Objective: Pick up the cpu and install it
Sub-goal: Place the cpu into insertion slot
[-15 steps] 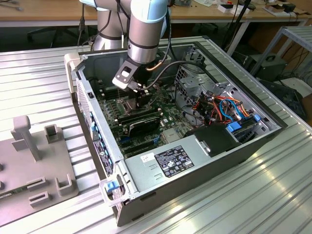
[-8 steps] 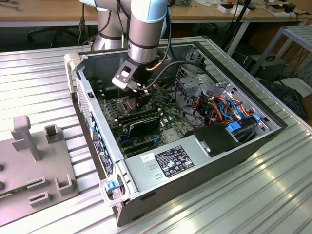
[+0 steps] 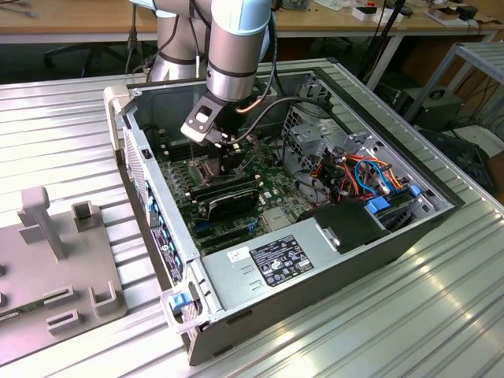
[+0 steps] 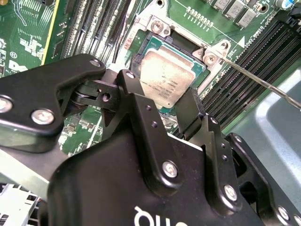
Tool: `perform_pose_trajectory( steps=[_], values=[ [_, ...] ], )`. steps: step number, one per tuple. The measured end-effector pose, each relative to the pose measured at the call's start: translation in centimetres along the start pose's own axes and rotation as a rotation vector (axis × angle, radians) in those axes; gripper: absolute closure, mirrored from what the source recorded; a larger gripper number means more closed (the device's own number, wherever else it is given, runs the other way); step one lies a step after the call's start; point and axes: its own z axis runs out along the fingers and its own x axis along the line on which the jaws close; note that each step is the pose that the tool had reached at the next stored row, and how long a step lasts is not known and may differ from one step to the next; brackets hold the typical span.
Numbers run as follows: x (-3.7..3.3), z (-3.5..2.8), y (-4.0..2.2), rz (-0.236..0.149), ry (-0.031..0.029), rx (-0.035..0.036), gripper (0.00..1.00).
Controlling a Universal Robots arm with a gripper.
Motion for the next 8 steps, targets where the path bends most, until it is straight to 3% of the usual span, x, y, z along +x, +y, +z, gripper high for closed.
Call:
perform_pose_trajectory(
  steps=[8],
  values=[
    [0.0,0.0,0.1,0.002,0.0,0.0,0.46]
  ],
)
